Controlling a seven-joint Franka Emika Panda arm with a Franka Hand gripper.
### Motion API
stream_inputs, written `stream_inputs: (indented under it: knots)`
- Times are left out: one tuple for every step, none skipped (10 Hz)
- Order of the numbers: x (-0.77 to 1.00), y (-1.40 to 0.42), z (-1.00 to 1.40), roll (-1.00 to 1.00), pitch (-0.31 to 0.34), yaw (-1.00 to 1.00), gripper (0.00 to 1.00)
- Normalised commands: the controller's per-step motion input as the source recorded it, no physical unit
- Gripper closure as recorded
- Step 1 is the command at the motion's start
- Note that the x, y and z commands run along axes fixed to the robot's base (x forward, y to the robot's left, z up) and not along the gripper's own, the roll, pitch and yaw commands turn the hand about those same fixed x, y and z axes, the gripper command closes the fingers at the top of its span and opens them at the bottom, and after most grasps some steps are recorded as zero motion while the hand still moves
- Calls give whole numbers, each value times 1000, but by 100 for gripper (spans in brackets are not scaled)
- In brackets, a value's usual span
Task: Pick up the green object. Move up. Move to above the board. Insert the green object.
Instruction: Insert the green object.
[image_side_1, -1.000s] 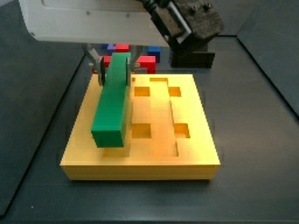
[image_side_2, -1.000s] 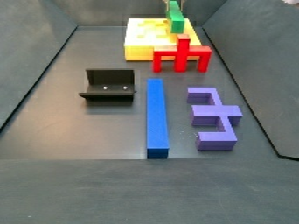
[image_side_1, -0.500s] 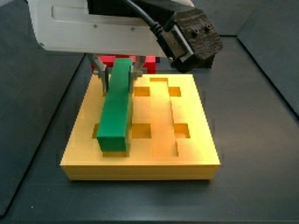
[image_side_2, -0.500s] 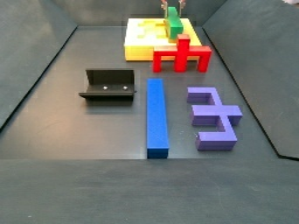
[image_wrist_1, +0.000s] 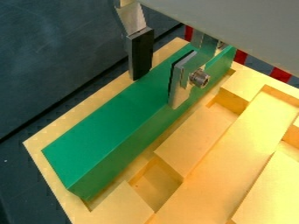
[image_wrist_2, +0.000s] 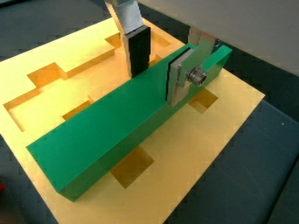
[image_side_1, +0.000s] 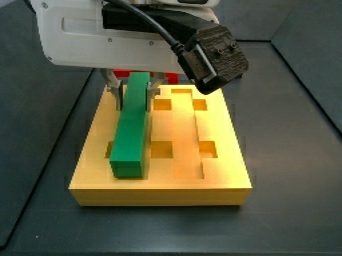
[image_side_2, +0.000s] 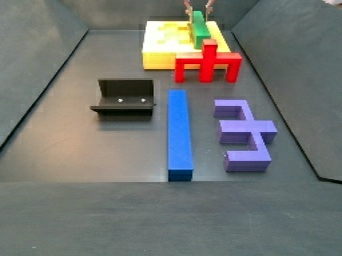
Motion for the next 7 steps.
stream_inputs:
  knots:
    - [171,-31,-149,0,0,0,100]
    - [194,0,-194,0,0,0,100]
    - [209,0,-206,0,0,0,100]
    - [191,0,-257,0,0,0,100]
    - [177,0,-260,0,0,0,100]
    - [43,0,-243,0,-11,0,100]
    - [0,-100,-177,-36,-7,0,100]
